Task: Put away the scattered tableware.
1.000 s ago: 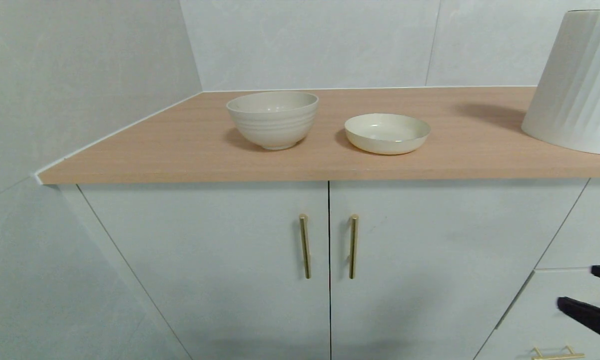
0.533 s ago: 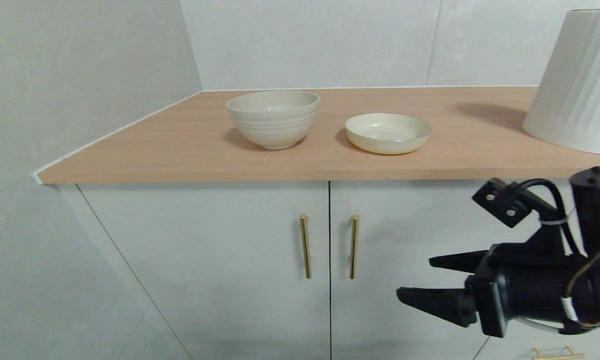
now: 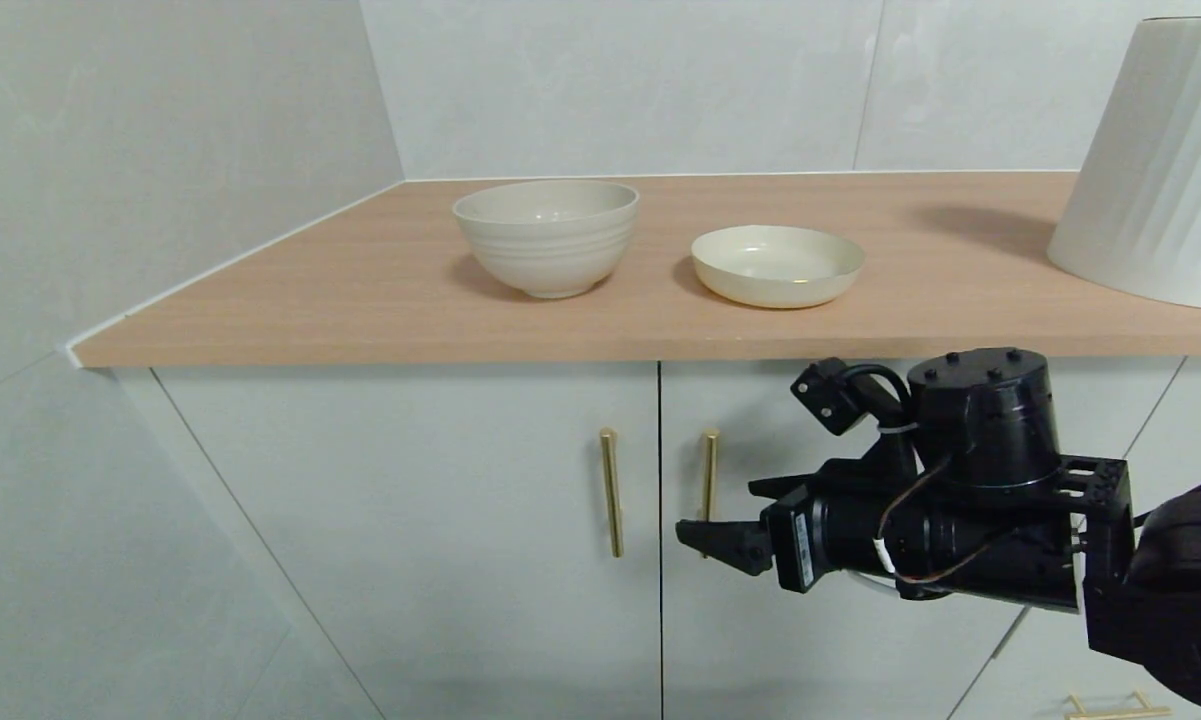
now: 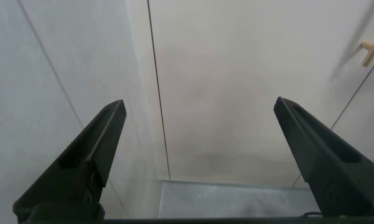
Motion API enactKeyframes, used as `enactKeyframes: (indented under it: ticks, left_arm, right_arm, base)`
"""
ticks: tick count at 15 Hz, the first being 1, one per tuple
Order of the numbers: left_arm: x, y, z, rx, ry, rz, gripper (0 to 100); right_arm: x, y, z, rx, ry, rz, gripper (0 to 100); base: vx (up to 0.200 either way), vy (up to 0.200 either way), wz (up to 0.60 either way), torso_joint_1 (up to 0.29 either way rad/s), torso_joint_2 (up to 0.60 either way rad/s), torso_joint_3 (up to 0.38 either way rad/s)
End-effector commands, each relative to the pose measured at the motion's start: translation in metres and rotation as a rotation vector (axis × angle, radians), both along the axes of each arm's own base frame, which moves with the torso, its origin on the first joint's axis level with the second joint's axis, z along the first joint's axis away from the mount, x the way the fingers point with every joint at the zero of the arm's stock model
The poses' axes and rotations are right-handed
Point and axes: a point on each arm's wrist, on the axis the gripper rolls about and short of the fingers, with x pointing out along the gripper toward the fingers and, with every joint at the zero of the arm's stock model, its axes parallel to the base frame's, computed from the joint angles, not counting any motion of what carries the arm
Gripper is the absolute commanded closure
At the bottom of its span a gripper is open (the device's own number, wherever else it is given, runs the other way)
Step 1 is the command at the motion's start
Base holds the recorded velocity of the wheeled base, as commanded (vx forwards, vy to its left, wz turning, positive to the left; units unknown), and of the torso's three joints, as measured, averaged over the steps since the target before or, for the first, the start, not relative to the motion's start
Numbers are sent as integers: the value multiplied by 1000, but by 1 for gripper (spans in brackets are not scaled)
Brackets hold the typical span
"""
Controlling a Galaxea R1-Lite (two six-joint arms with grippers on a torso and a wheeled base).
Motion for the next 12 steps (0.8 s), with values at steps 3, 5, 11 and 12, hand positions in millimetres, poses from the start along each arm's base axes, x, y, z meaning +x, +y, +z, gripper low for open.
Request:
enactKeyframes:
  ticks: [3,5,11,12]
  left_arm:
    - [0,0,0,0,0,0,0]
    - [0,0,0,0,0,0,0]
    - [0,0,0,0,0,0,0]
    - [0,0,0,0,0,1,0]
  right_arm:
    - [12,11,-15,25,7,-13,0]
    - [15,17,-20,59,9,-17,0]
    - [16,34,-33,113,23,3,0]
    - [16,34,-33,128,21,2,0]
  base:
    - [0,0,0,0,0,0]
    - [0,0,0,0,0,0]
    - [0,0,0,0,0,0]
    - [0,0,0,0,0,0]
